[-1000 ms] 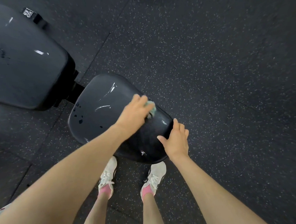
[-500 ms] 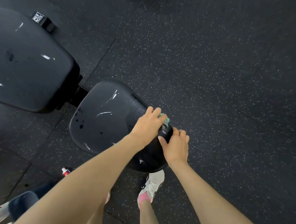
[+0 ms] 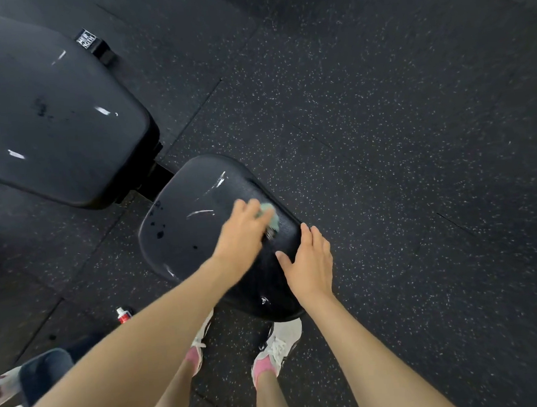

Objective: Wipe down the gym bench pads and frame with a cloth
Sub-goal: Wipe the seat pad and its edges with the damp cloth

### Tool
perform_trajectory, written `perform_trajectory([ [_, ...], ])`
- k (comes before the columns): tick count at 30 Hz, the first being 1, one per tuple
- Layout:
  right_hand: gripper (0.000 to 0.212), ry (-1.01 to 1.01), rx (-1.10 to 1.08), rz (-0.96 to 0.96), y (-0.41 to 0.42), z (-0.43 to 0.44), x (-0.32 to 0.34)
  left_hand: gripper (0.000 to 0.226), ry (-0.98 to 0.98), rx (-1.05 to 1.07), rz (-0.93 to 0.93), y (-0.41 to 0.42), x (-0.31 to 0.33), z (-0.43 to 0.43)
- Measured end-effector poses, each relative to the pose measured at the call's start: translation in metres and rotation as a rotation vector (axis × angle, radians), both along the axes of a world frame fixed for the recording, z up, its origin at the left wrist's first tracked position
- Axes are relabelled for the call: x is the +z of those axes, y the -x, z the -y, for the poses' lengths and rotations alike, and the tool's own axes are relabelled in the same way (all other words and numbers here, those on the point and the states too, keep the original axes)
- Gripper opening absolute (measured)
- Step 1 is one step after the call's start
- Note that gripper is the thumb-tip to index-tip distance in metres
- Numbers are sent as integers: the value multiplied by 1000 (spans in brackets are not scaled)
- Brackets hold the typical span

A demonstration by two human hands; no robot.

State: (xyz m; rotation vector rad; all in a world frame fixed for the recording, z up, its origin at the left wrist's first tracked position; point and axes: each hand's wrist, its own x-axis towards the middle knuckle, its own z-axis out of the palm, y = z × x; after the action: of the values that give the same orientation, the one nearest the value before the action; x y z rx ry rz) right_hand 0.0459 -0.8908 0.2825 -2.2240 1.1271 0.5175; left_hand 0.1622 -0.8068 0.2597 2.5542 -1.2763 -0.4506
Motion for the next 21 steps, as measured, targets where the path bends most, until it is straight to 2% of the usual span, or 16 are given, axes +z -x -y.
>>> perform_trajectory([
  [2,81,6,42,-8,-1,-4,0,59,-17,-257,78,7,2,-6],
  [4,84,31,100,-26,-2,-9,1,63,-39,-363,139,-8,2,-13],
  [6,86,52,144,-32,-3,-14,2,58,-26,-238,94,-33,1,-18],
  [9,86,40,189,-29,-6,-20,3,50,-65,129,63,-68,0,-29],
  [13,79,41,243,-12,-9,-26,7,49,-32,385,75,-56,3,-26],
  [15,73,48,262,1,-12,-30,10,45,-23,298,60,-28,3,-21],
  [18,66,44,235,25,-15,-38,14,53,-70,-72,57,6,6,-29],
  [21,63,29,224,23,-16,-44,16,64,-34,-261,118,-9,6,-48],
])
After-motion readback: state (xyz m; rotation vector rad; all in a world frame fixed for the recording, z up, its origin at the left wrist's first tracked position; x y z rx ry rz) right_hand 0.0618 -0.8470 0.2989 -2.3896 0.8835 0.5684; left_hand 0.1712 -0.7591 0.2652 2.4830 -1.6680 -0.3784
